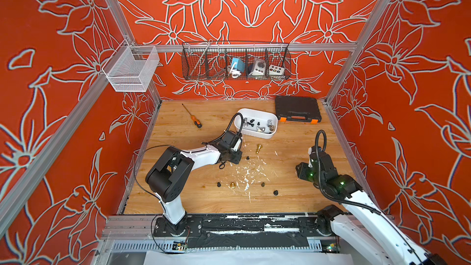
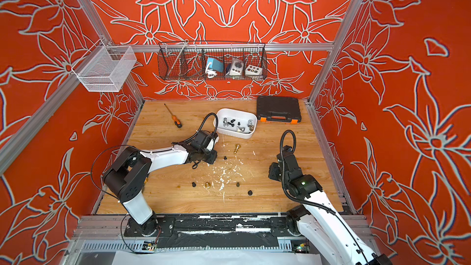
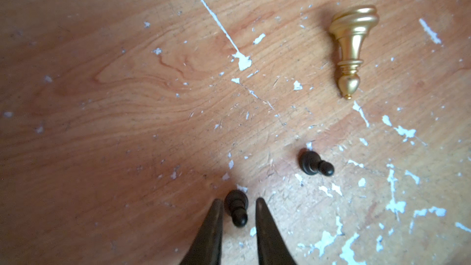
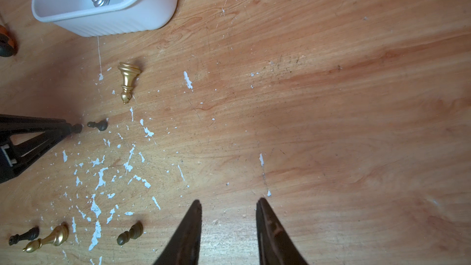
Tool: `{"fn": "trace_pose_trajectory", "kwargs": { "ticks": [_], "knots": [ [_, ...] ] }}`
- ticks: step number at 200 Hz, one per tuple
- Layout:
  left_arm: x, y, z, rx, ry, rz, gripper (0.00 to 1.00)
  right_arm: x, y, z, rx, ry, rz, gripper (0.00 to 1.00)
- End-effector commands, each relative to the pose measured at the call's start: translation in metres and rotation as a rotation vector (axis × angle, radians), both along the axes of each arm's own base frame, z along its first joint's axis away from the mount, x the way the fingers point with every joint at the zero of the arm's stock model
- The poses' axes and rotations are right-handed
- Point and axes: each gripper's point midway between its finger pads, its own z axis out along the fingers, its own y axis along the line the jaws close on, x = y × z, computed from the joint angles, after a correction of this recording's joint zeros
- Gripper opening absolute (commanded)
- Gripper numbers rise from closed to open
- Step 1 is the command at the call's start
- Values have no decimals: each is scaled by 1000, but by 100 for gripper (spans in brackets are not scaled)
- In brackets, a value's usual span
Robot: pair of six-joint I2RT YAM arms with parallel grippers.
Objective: Put the chess pieces into the storage box
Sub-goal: Pick up the chess piece at the center of the board.
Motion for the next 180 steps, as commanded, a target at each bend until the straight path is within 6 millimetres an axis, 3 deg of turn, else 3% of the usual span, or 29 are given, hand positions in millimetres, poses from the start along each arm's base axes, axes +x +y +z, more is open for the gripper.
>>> {"fn": "trace_pose_trajectory", "kwargs": {
  "ticks": [1,123,159,180],
  "knots": [
    [-1,-3,-4,3,7,-15,23,-3,-4,-4,-1,18,-28,38],
    [0,-5,4,-10,-11,-23,10,-4,-3,-4,8,23,-31,38],
    [3,-7,16,-29,-32,-23,8,-4,-3,-5,8,23,-29,38],
    [8,-12,34,-60,-63,-25,8,-4,-3,-4,9,23,-29,38]
  ]
}}
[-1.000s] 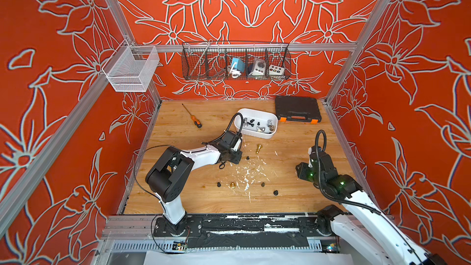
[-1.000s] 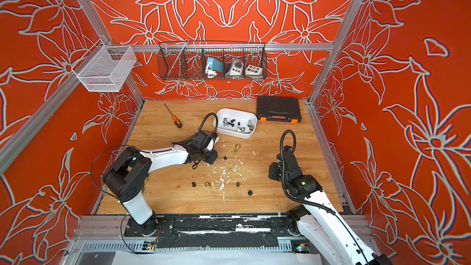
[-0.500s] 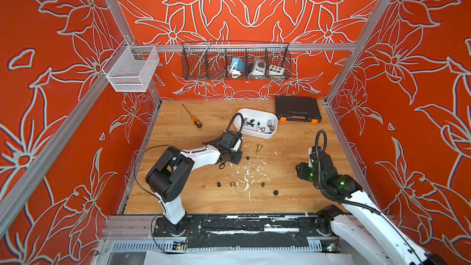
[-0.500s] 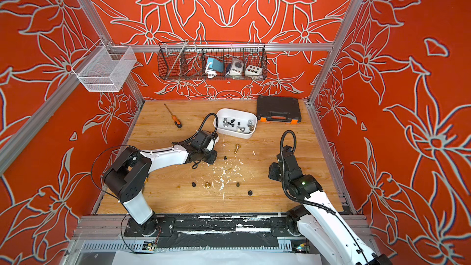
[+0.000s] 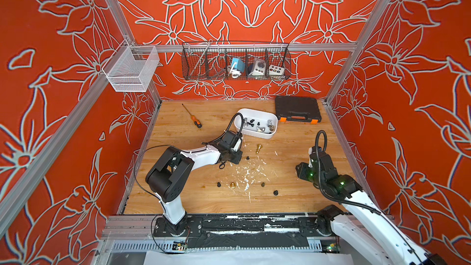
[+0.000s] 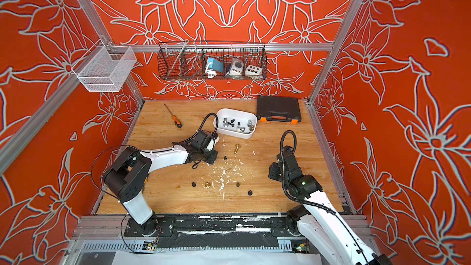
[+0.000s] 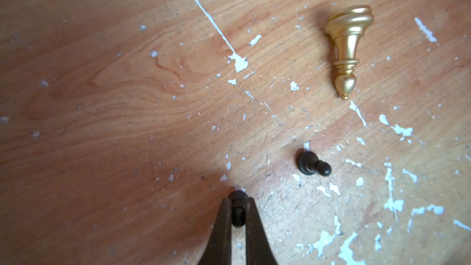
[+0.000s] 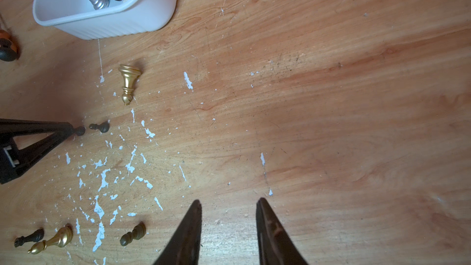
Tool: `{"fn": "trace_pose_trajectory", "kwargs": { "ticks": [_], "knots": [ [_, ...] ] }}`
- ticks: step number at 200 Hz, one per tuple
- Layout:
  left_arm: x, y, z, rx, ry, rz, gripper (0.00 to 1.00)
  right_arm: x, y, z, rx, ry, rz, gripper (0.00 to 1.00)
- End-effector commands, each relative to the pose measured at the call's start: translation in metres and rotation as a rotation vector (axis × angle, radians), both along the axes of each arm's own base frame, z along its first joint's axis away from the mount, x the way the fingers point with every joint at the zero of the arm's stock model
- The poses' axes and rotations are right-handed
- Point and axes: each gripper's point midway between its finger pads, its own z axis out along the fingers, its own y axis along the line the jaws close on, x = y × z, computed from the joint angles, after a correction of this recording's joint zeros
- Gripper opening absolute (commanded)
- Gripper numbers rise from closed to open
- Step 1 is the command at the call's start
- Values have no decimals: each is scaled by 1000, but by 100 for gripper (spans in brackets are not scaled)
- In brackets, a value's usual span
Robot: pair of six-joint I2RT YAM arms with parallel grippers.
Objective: Put the chess pieces into the storage box
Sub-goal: Pick up the chess piece at the center of the board, then place the chess piece in the storage box.
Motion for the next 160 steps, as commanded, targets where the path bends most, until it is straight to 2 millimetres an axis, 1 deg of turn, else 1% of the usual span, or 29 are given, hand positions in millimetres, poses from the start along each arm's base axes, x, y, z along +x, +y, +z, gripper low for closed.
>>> {"fn": "trace_pose_trajectory", "kwargs": {
  "ticks": [1,28,48,81,93,113,129,141,160],
  "knots": [
    [9,-10,34,-55,-63,-13,7,-4,-4,-4,-5,20,-18,38],
    [22,-18,64,-89,-123,-20,7,-4,-3,-4,-2,20,-18,38],
    [36,-24,87,-101,-178,-28,7,-5,-3,-4,-1,22,-19,38],
    [70,-25,122,-116,-268,-13,7,-4,-1,-4,9,24,-16,38],
    [86,-24,131,-114,-293,-2,7,-5,0,-6,16,30,-16,38],
    [113,-23,141,-117,-320,20,7,-6,2,-8,32,40,-13,38],
    [133,-23,145,-113,-338,36,7,-7,4,-10,39,49,-6,38],
    [147,-25,145,-115,-345,45,7,-8,4,-13,38,60,-4,38],
    [168,-27,139,-113,-345,62,7,-8,6,-14,34,67,6,38]
  ]
}}
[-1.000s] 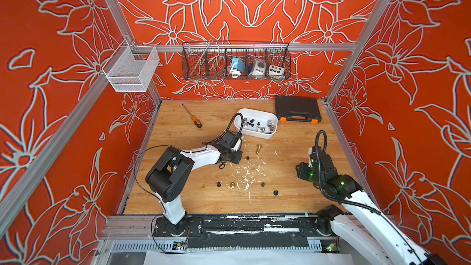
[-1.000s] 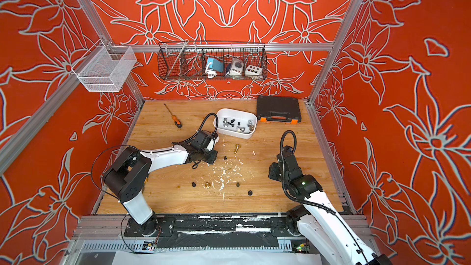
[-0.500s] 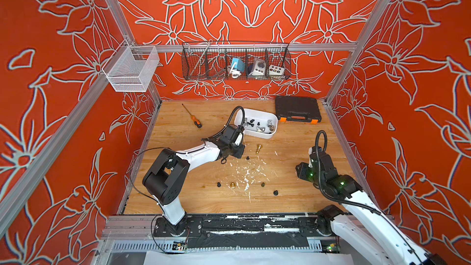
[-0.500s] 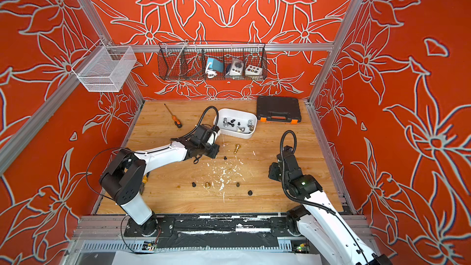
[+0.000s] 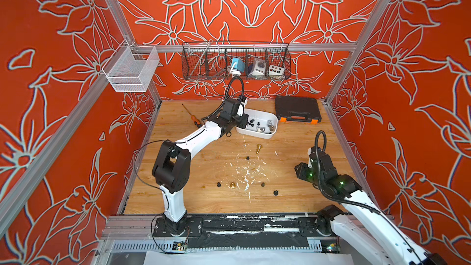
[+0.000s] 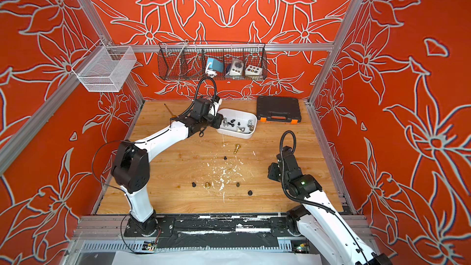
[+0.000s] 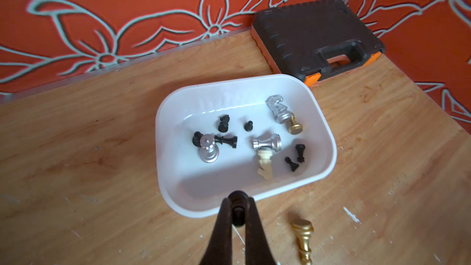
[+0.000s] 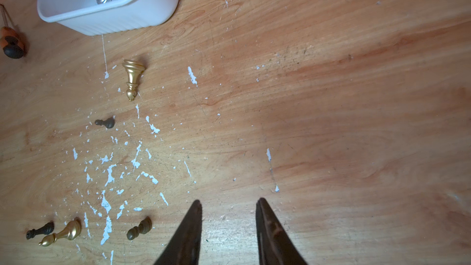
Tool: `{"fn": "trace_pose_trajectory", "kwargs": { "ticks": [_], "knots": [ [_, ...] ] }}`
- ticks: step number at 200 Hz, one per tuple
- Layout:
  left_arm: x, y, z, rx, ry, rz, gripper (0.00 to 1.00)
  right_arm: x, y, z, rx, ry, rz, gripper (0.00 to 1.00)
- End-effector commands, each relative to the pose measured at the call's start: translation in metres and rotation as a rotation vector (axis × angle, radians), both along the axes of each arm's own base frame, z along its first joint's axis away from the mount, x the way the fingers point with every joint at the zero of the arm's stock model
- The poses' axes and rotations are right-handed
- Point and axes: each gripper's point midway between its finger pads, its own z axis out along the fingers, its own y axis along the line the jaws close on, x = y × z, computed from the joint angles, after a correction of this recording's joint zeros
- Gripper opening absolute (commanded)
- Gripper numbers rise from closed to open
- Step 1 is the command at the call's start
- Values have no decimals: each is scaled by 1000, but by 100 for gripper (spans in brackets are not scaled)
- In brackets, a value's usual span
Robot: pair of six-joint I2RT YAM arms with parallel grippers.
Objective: Put the chess pieces into the storage box
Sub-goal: Place the chess piece in the storage box.
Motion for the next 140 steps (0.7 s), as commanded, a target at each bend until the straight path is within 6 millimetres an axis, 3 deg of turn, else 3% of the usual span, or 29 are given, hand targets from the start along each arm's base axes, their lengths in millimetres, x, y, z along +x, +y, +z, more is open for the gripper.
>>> {"fn": "trace_pose_trajectory", "kwargs": {
  "ticks": [1,66,140],
  "knots": [
    [20,0,-17,30,24,14,7,-6,0,-10,5,40,-5,38],
    [71,-21,-44,6,43,6,8,-2,4,-11,-6,56,26,38],
    [105,-35,-60,11,23,10,12,0,8,-11,11,61,29,37]
  ]
}}
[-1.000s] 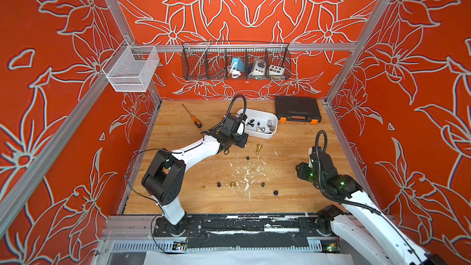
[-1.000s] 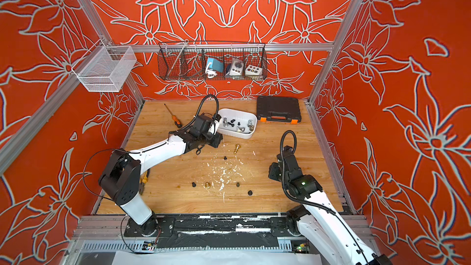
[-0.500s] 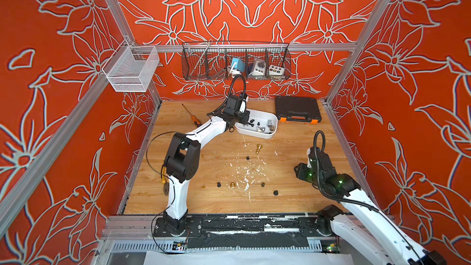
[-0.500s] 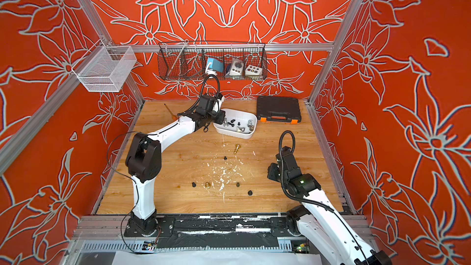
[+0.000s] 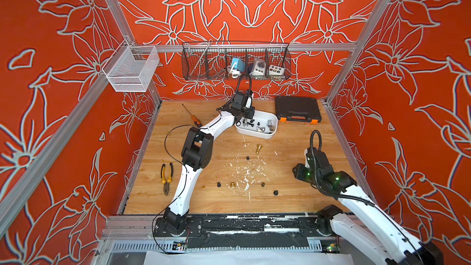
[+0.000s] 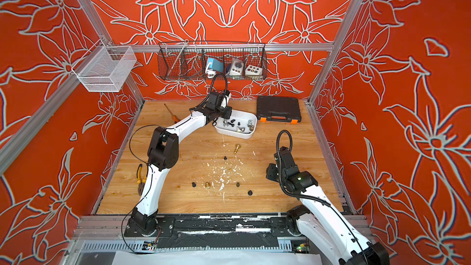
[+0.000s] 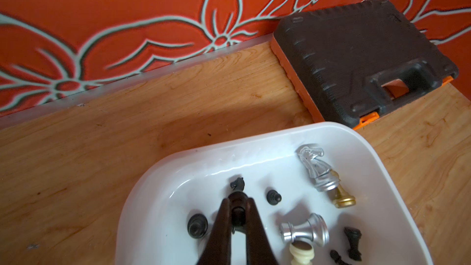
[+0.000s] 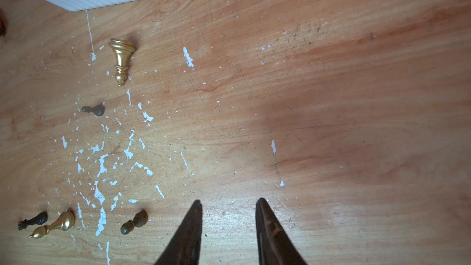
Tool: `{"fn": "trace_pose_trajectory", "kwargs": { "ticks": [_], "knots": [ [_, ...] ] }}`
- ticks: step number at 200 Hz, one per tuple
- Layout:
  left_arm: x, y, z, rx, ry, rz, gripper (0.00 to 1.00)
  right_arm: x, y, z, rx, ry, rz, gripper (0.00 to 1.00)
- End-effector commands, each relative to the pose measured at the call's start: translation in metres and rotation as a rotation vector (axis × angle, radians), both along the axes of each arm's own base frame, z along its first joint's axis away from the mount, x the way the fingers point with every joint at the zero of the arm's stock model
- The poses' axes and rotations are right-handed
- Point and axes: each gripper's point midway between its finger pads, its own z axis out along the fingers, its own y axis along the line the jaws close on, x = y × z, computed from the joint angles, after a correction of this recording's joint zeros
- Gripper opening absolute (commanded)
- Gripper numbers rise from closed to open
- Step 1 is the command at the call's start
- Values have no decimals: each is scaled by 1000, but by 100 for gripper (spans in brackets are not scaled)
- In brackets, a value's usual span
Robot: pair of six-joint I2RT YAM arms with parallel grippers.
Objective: Put the chess pieces into the storage box
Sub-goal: Place the chess piece in the storage box.
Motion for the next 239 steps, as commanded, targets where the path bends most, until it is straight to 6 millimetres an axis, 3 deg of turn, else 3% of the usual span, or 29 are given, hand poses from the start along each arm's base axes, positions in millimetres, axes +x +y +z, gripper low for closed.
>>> {"fn": "trace_pose_trajectory", "kwargs": {
  "ticks": [1,53,112,164,239],
  "knots": [
    [8,1,-8,10,12,2,12,1,0,2,7,-7,-5,37],
    [13,0,-24,11,22,15,16,-1,-1,3,6,-4,-6,37],
    [15,5,-27,11,27,31,30,-3,-2,3,6,-2,-9,37],
    [15,4,-12,-4,8,25,33,-4,-2,4,9,-3,-12,37],
    [11,2,31,-40,-51,5,34,-6,-2,3,9,6,-5,37]
  ]
}}
